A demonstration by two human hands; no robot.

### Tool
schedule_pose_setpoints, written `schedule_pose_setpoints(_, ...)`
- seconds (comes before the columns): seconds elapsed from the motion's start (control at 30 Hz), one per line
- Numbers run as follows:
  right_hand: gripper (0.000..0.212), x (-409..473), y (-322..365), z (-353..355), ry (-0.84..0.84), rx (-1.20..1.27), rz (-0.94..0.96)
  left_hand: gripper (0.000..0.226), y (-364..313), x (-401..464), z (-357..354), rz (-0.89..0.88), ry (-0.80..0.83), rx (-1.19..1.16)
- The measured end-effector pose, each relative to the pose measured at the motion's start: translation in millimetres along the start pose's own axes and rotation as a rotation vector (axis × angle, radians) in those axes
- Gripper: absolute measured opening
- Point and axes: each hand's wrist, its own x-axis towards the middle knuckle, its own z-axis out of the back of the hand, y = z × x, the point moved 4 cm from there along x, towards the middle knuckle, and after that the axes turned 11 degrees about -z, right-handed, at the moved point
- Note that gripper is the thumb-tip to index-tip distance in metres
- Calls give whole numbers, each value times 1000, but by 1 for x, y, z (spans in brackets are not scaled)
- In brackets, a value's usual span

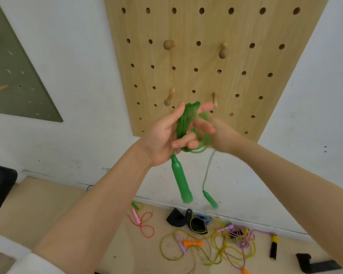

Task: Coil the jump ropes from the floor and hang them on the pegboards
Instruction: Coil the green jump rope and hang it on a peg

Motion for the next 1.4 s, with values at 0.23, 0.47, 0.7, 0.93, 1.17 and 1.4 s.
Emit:
schedule_pose_setpoints(0.23, 21, -29, 18, -7, 378, -118, 153, 42, 1, 6, 48, 54, -473, 658)
schedule_pose_setpoints(0.47, 9, -26, 15, 47, 129, 305, 181, 45, 28, 1, 23, 243, -213, 606)
schedule_pose_setpoints(0.7, 23, -11, -15, 46, -129, 569, 51, 58, 23, 8, -6, 51, 3, 33)
schedule_pose_setpoints(0.93, 24, -18, -13, -17, 266, 89, 40, 49, 8, 13, 28, -153, -514, 146)
schedule_pose_setpoints(1.17, 26, -26, 21, -21, 410, -278, 195, 50, 20, -10, 60, 199, -591, 798)
schedule_pose_setpoints(1.4, 31, -18, 45, 9, 90, -9, 343, 46, 16, -19, 53, 270, -339, 549)
